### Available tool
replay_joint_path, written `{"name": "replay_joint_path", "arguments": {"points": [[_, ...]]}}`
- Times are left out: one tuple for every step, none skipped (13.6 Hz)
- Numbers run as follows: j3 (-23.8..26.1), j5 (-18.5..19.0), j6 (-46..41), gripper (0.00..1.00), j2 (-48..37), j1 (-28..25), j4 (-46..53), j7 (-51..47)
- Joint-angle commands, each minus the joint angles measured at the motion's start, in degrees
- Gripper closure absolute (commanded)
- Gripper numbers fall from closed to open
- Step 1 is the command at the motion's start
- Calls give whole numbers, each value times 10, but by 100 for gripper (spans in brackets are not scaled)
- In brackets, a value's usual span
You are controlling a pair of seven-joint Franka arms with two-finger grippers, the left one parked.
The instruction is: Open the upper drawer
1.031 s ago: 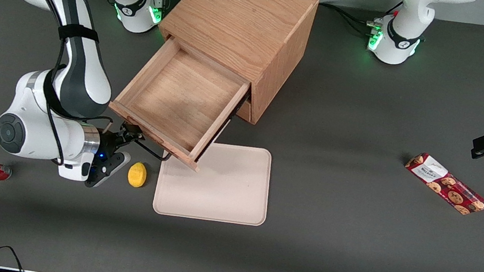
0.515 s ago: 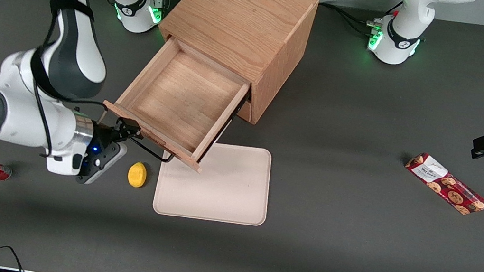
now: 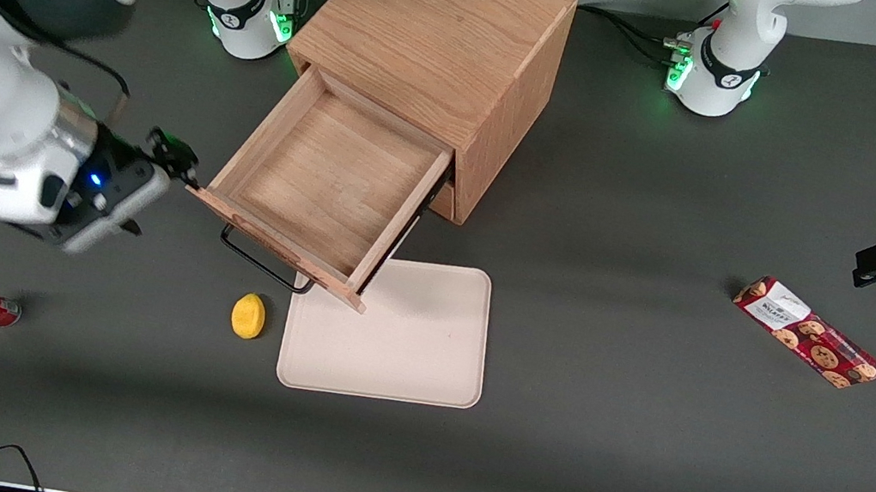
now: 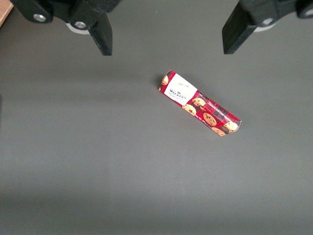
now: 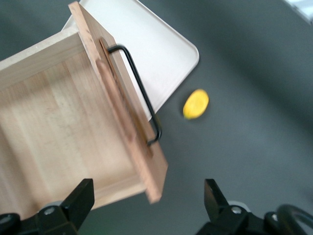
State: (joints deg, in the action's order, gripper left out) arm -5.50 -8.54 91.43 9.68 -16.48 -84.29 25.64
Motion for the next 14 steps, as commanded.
{"name": "replay_joint_path", "arguments": {"points": [[5, 41, 8, 0, -85, 7, -100, -141], [5, 58, 8, 0, -90, 19, -104, -169], [1, 62, 11, 0, -88, 37, -104, -177], [0, 73, 14, 0, -85, 53, -103, -178], [-2, 95, 14, 0, -85, 71, -103, -179], [-4, 100, 12, 0, -87, 89, -104, -178], [-5, 106, 12, 0, -89, 101, -105, -178], [-8, 118, 11, 0, -91, 112, -105, -177], [-8, 118, 9, 0, -92, 118, -107, -177], [-9, 118, 9, 0, -92, 121, -107, -177], [-11, 118, 7, 0, -92, 121, -106, -177], [-13, 119, 7, 0, -92, 121, -105, -175], [-20, 119, 7, 0, -91, 120, -100, -172], [-21, 119, 7, 0, -90, 120, -96, -172]]}}
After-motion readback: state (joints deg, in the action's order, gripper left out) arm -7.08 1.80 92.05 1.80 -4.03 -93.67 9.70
